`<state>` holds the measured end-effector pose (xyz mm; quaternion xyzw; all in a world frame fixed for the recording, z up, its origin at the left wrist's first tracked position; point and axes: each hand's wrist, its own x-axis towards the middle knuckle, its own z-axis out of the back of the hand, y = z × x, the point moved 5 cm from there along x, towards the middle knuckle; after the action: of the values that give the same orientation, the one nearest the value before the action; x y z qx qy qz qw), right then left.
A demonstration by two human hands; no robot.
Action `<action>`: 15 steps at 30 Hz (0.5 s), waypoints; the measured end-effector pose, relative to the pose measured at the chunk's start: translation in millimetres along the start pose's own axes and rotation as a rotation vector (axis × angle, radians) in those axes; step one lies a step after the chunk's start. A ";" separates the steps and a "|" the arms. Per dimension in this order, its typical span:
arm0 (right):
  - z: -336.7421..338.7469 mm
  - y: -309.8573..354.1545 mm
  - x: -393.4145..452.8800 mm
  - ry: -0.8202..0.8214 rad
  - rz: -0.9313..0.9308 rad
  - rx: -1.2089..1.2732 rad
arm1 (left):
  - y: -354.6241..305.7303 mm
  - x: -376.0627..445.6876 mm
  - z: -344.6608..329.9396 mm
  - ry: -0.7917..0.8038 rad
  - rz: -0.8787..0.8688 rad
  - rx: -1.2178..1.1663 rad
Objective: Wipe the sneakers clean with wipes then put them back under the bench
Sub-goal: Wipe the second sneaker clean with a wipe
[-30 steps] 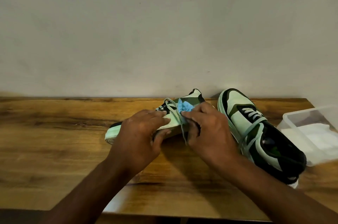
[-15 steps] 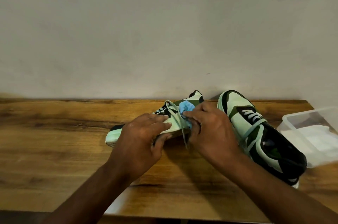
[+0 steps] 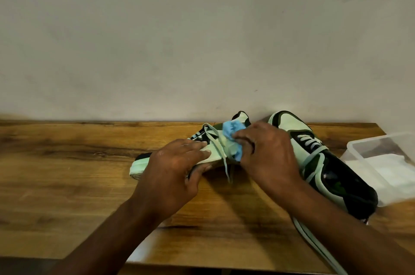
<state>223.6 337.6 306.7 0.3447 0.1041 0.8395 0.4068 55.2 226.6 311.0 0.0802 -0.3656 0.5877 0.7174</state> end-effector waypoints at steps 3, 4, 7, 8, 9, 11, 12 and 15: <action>16.6 -35.3 10.0 -0.120 -0.198 0.045 | -2.1 -0.3 -0.5 -0.013 -0.010 0.005; 18.9 -38.7 10.3 -0.141 -0.220 0.056 | -3.1 -0.5 -0.7 -0.017 -0.011 0.002; 6.0 -14.6 3.8 -0.090 -0.083 0.000 | -5.1 -0.3 -1.3 -0.014 -0.004 -0.001; -0.9 -1.0 -0.9 -0.045 -0.017 0.005 | -6.0 -0.4 -1.3 -0.011 -0.005 0.004; -6.7 11.3 -6.0 0.002 0.043 0.019 | -6.8 -0.3 -1.4 -0.005 -0.012 0.012; -10.2 21.4 -9.6 0.042 0.128 0.043 | -7.7 -1.4 -1.6 0.009 -0.033 0.025; -8.2 17.0 -6.4 0.037 0.122 0.045 | -7.2 -1.8 -1.4 0.011 -0.038 0.023; 2.6 -12.5 3.8 -0.066 -0.027 0.050 | -3.4 -2.7 -1.5 0.006 -0.025 0.002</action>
<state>231.3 348.2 304.9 0.3809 0.1164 0.8192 0.4127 58.8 224.3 309.3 0.0839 -0.3619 0.5792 0.7256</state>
